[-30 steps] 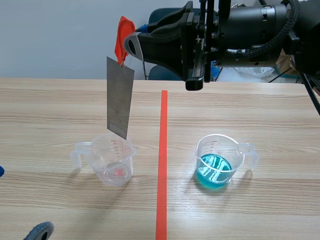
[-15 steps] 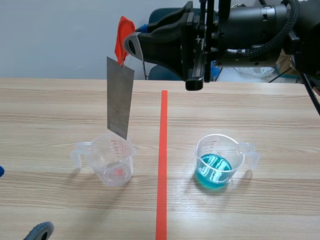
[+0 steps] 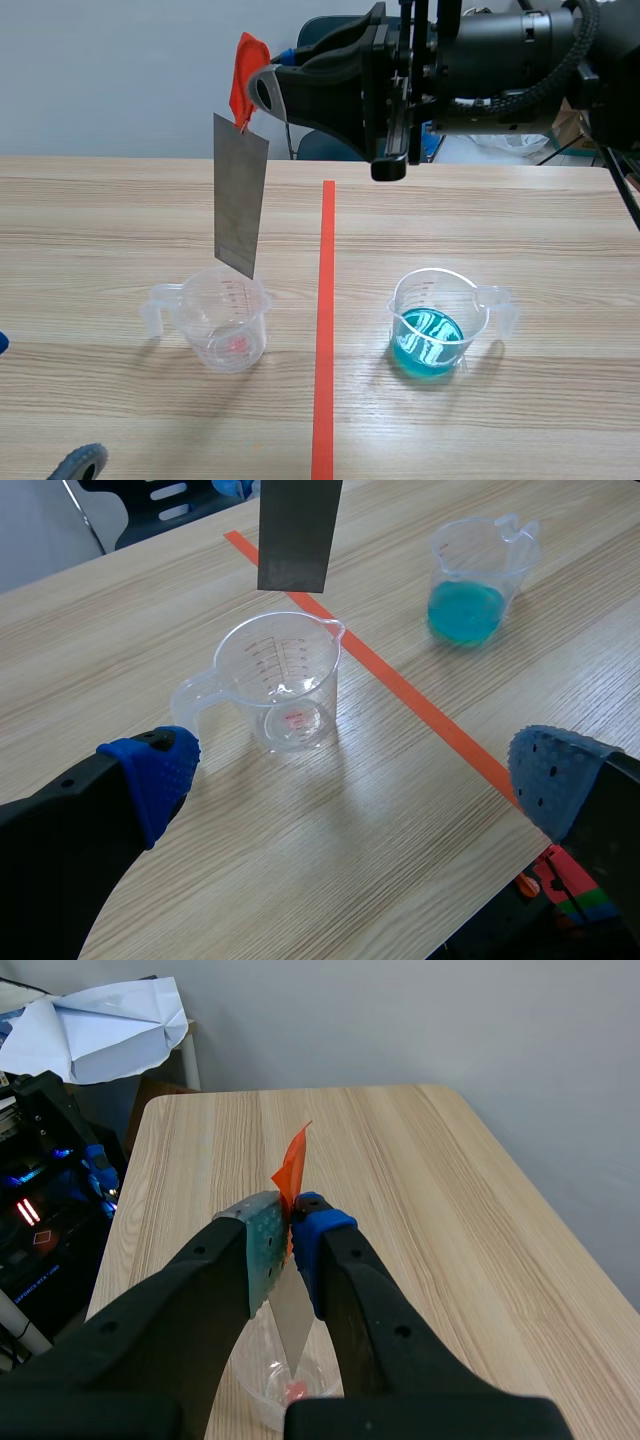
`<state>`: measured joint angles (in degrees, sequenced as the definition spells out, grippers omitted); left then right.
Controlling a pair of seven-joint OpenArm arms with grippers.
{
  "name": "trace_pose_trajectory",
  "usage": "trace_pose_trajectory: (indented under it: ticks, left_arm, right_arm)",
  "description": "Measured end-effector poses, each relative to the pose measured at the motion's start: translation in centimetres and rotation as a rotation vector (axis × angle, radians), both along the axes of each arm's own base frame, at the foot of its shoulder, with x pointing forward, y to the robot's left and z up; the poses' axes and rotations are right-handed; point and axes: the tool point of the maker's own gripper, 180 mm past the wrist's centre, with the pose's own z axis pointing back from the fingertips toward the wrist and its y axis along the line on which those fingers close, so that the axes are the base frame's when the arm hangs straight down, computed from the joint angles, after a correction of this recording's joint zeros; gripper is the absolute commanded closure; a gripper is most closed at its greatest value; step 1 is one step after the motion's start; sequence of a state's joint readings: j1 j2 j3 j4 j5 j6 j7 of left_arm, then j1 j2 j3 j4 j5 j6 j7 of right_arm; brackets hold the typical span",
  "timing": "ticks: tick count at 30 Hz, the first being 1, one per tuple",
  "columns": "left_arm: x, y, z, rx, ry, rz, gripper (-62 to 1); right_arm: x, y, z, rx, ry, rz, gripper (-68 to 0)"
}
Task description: Do the redox reaction experiment
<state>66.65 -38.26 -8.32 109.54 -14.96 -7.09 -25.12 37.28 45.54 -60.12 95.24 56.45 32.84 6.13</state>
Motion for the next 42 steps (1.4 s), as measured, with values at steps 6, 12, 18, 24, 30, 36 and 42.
trace_pose_trajectory:
  ticks: [6, 12, 18, 24, 30, 36, 42]
  left_arm:
    - [0.0, 0.0, 0.0, 0.0, 0.0, 0.0, -62.3]
    - [0.0, 0.0, 0.0, 0.0, 0.0, 0.0, -62.3]
    - [0.0, 0.0, 0.0, 0.0, 0.0, 0.0, -62.3]
    - [0.0, 0.0, 0.0, 0.0, 0.0, 0.0, -62.3]
    - [0.0, 0.0, 0.0, 0.0, 0.0, 0.0, -62.3]
    - [0.0, 0.0, 0.0, 0.0, 0.0, 0.0, -62.3]
    - [0.0, 0.0, 0.0, 0.0, 0.0, 0.0, -62.3]
  right_arm:
    - [0.0, 0.0, 0.0, 0.0, 0.0, 0.0, -1.0]
    - [0.0, 0.0, 0.0, 0.0, 0.0, 0.0, -1.0]
    - [0.0, 0.0, 0.0, 0.0, 0.0, 0.0, -1.0]
    - [0.0, 0.0, 0.0, 0.0, 0.0, 0.0, -1.0]
    - [0.0, 0.0, 0.0, 0.0, 0.0, 0.0, -1.0]
    - [0.0, -0.4, 0.1, -0.003, -0.002, -0.005, -1.0]
    - [-0.9, -2.1, 0.8, -0.024, -0.035, -0.008, -1.0]
